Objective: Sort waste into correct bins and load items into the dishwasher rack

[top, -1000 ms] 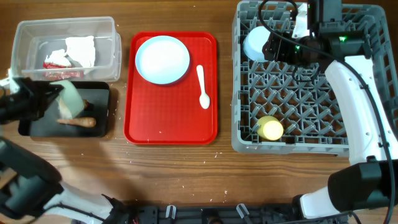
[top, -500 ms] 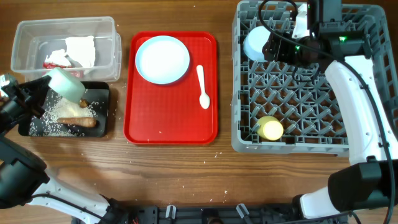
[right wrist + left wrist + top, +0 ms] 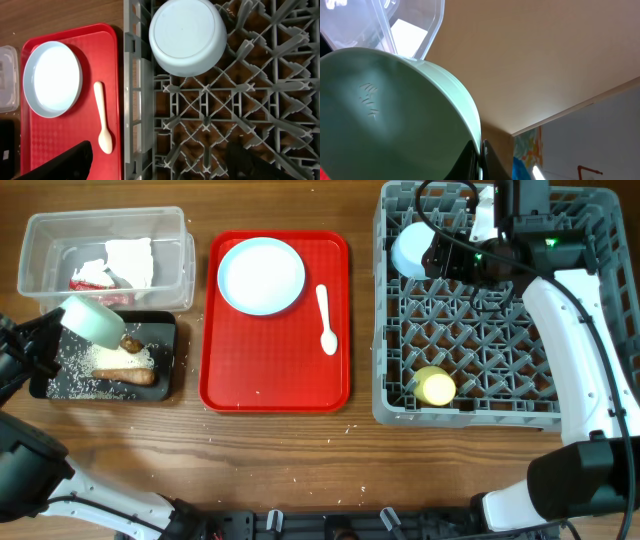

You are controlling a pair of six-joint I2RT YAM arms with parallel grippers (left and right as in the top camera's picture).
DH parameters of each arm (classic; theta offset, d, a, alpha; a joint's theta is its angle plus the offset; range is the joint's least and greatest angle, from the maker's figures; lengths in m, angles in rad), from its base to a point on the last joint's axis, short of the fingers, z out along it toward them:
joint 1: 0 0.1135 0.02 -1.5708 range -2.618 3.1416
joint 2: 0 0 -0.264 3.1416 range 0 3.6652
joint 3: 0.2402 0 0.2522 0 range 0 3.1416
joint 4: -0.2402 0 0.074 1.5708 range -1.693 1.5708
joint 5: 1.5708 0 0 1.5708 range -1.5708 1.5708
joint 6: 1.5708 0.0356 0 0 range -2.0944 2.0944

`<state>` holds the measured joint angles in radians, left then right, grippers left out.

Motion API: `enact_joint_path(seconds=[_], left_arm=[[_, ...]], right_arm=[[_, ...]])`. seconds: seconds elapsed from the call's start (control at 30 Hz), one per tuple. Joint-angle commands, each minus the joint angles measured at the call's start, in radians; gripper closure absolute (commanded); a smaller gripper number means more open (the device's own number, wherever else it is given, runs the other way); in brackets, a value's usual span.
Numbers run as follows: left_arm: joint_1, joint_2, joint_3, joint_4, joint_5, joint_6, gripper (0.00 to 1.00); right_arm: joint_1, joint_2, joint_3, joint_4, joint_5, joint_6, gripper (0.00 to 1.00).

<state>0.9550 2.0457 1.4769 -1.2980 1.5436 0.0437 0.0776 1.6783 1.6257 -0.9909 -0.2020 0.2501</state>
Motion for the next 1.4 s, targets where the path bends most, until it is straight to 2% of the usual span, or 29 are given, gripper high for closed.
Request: enact_joint_path(seconds=[0.0, 0.1, 0.13, 0.17, 0.2, 0.27, 0.43, 0.6, 0.7, 0.8, 0.9, 0.97, 1.0, 1.07, 1.13, 1.2, 1.23, 1.3, 1.37], left_arm=[[0.000, 0.005, 0.014, -0.010, 0.030, 0.009, 0.96], [0.003, 0.004, 0.014, 0.034, -0.014, 0.029, 0.96], [0.003, 0.004, 0.014, 0.001, -0.044, 0.017, 0.96], [0.003, 0.000, 0.014, -0.098, -0.040, 0.106, 0.96], [0.003, -0.001, 0.014, -0.112, -0.030, 0.187, 0.96], [0.008, -0.001, 0.014, -0.084, -0.057, 0.177, 0.96], [0.005, -0.003, 0.014, -0.148, -0.053, 0.198, 0.96], [-0.024, -0.050, 0.014, -0.294, -0.054, 0.399, 0.96], [-0.100, -0.113, 0.014, -0.352, -0.101, 0.475, 0.96], [-0.236, -0.171, 0.014, -0.356, -0.121, 0.477, 0.96], [-0.460, -0.208, 0.014, -0.295, -0.134, 0.476, 0.96], [-0.627, -0.207, 0.014, -0.198, -0.211, 0.426, 0.96], [-0.689, -0.207, 0.014, -0.140, -0.277, 0.359, 0.96], [-0.849, -0.207, 0.014, 0.040, -0.527, 0.083, 0.96], [-0.985, -0.207, 0.014, 0.172, -0.792, -0.138, 0.96], [-1.089, -0.207, 0.014, 0.243, -1.003, -0.263, 0.96], [-1.173, -0.205, 0.014, 0.275, -1.194, -0.329, 0.96], [-1.265, -0.192, 0.014, 0.283, -1.431, -0.394, 0.96], [-1.341, -0.168, 0.014, 0.285, -1.547, -0.426, 0.96]], right_arm=[[0.000, -0.016, 0.003, -0.011, -0.002, 0.011, 0.14], [0.000, -0.016, 0.003, -0.010, -0.002, 0.011, 0.14], [0.000, -0.016, 0.003, -0.009, -0.002, 0.011, 0.14], [0.000, -0.016, 0.003, -0.012, -0.002, 0.012, 0.14], [0.000, -0.016, 0.003, -0.012, -0.002, 0.011, 0.14], [0.000, -0.016, 0.003, -0.011, -0.002, 0.012, 0.14], [0.000, -0.016, 0.003, -0.013, -0.002, 0.012, 0.14], [0.000, -0.016, 0.003, -0.013, -0.002, 0.012, 0.14], [0.000, -0.016, 0.003, -0.013, -0.002, 0.012, 0.14], [0.000, -0.016, 0.003, -0.012, -0.002, 0.012, 0.14], [0.000, -0.016, 0.003, -0.013, -0.003, 0.013, 0.14], [0.000, -0.016, 0.003, -0.013, -0.002, 0.014, 0.14], [0.000, -0.016, 0.003, -0.013, -0.002, 0.013, 0.14], [0.000, -0.016, 0.003, -0.013, -0.002, 0.012, 0.14], [0.000, -0.016, 0.003, -0.013, -0.002, 0.012, 0.14], [0.000, -0.016, 0.003, -0.013, -0.002, 0.012, 0.14], [0.000, -0.016, 0.003, -0.014, -0.002, 0.012, 0.14], [0.000, -0.016, 0.003, -0.018, -0.002, 0.011, 0.14], [0.000, -0.016, 0.003, -0.020, -0.002, 0.011, 0.14]])
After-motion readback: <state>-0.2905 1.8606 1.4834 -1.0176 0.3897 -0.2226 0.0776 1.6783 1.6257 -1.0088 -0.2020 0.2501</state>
